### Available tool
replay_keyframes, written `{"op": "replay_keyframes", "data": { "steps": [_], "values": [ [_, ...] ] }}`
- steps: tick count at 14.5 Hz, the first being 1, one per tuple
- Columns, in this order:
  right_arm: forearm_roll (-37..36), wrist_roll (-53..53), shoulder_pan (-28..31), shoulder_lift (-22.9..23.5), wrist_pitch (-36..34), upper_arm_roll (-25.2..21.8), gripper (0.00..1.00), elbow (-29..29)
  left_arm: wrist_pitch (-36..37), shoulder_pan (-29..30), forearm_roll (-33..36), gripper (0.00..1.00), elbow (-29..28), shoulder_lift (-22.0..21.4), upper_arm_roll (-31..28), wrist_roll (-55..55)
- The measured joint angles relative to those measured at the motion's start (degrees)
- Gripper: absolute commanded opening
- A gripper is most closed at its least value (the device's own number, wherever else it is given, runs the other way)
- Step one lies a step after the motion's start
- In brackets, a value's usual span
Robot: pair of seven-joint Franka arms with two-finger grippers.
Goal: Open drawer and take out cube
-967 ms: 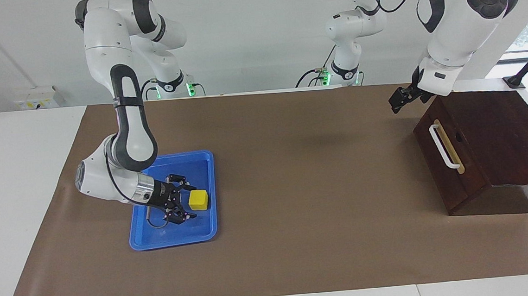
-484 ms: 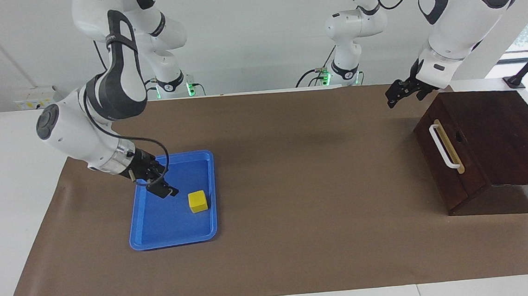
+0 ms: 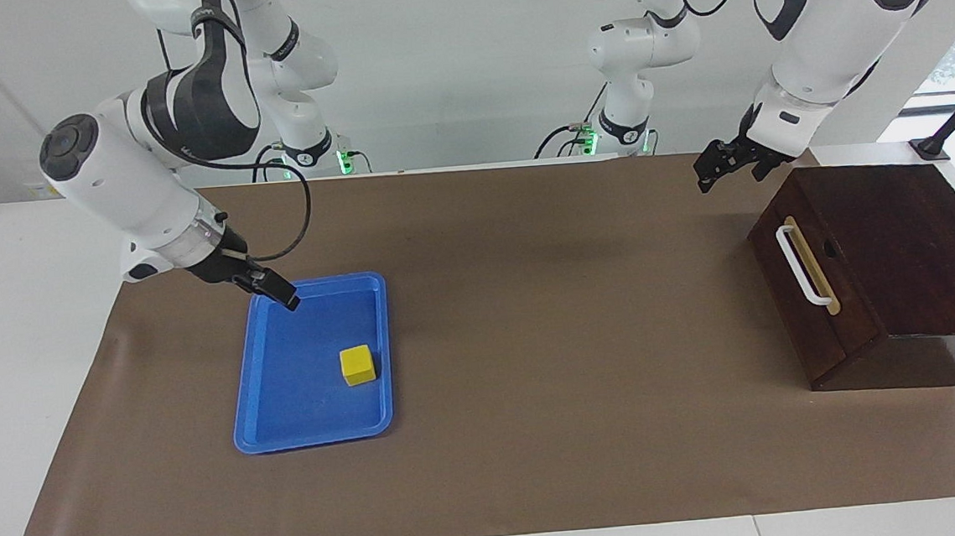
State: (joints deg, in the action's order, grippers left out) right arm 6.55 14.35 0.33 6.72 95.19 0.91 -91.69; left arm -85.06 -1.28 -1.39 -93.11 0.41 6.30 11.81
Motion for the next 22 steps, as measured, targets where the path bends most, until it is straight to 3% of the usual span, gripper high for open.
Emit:
{"op": "replay_keyframes", "data": {
  "steps": [3,6,22],
  "values": [
    [-6.1,-10.4,0.0,-5.6,-4.4,-0.1,1.00,-0.1,0.3,0.0,0.0,1.00,0.4,0.0,-0.4,-1.0],
    [-6.8,-13.7,0.1,-9.1,-8.7,-0.1,1.00,-0.2,0.3,0.0,0.0,1.00,0.6,0.0,-1.3,-5.6],
    [-6.9,-18.0,1.5,-8.5,-7.4,-0.1,1.00,-2.4,-1.4,0.0,0.0,1.00,1.3,-0.2,-1.4,-7.4]
  ]
}}
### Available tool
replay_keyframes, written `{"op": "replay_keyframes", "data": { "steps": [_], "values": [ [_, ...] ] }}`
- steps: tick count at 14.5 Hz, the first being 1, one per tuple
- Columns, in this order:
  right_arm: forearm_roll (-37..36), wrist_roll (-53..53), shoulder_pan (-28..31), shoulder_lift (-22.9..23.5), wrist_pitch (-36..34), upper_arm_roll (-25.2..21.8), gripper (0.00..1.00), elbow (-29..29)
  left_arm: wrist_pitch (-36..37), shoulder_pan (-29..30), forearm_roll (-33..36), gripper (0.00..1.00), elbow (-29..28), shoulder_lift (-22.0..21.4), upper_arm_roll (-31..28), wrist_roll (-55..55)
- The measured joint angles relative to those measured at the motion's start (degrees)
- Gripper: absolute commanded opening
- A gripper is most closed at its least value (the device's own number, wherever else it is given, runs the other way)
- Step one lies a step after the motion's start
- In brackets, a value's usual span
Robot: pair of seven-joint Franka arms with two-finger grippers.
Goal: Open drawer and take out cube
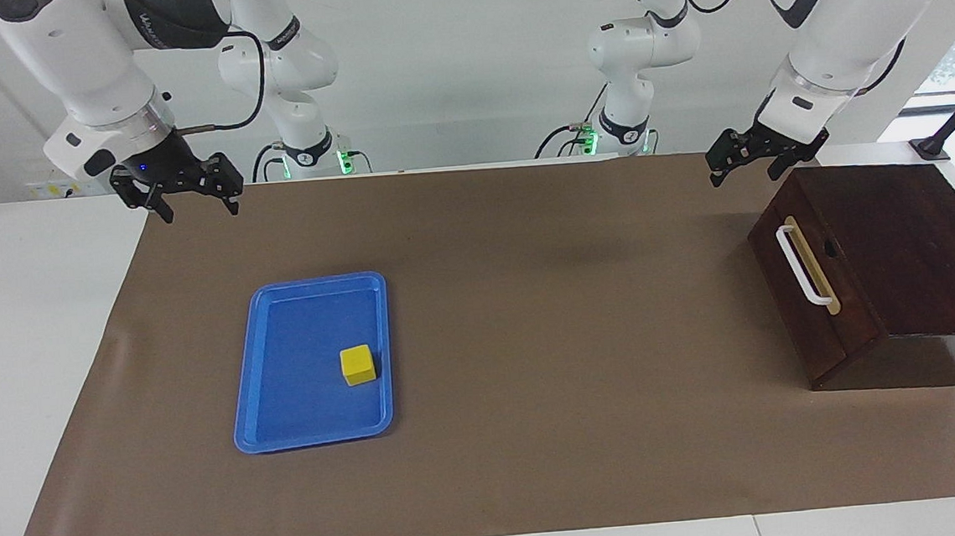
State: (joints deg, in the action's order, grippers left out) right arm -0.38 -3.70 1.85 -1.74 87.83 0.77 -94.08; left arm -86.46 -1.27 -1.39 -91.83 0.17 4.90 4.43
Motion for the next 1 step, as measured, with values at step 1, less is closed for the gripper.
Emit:
{"op": "replay_keyframes", "data": {
  "steps": [1],
  "values": [
    [0.0,0.0,0.0,0.0,0.0,0.1,1.00,0.0,-0.4,0.0,0.0,1.00,0.0,0.0,0.0,0.0]
  ]
}}
